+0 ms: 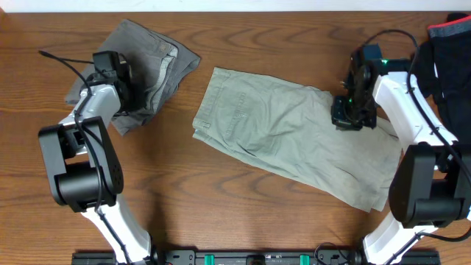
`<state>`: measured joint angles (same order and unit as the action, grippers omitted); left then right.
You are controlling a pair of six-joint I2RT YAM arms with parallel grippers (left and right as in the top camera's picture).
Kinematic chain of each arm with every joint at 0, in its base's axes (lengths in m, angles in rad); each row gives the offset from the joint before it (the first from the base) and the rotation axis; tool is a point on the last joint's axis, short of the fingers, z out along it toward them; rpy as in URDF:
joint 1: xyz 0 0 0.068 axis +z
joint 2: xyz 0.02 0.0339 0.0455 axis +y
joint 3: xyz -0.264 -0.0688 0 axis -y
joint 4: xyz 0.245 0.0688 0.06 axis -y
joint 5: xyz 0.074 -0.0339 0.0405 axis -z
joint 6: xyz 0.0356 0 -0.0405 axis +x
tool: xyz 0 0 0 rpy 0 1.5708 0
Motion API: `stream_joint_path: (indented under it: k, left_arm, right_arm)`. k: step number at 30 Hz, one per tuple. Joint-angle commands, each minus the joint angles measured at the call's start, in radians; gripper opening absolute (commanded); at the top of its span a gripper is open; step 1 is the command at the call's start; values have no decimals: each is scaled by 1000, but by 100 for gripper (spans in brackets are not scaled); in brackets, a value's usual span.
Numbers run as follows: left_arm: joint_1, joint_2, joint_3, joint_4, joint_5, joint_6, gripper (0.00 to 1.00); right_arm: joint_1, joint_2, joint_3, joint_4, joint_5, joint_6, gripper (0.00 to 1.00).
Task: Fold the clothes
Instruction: 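Smooth the khaki shorts flat with the right gripper, moving toward the right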
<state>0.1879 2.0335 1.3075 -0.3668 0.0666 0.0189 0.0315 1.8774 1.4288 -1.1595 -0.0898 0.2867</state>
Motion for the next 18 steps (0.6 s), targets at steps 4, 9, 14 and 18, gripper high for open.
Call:
stream_joint_path:
  k: [4, 9, 14, 18]
  left_arm:
    - [-39, -124, -33, -75, 12, -17, 47]
    - [-43, -282, -33, -87, 31, -17, 59]
    - [-43, -340, -33, -60, 56, 5, 63]
    - [-43, -318, -33, -23, 148, 36, 63]
  right_arm:
    - [-112, 4, -119, 74, 54, 110, 11]
    - [-150, 6, -248, 258, 31, 152, 7]
    - [-151, 6, -359, 494, 46, 199, 4]
    - [-153, 6, -377, 624, 187, 214, 3]
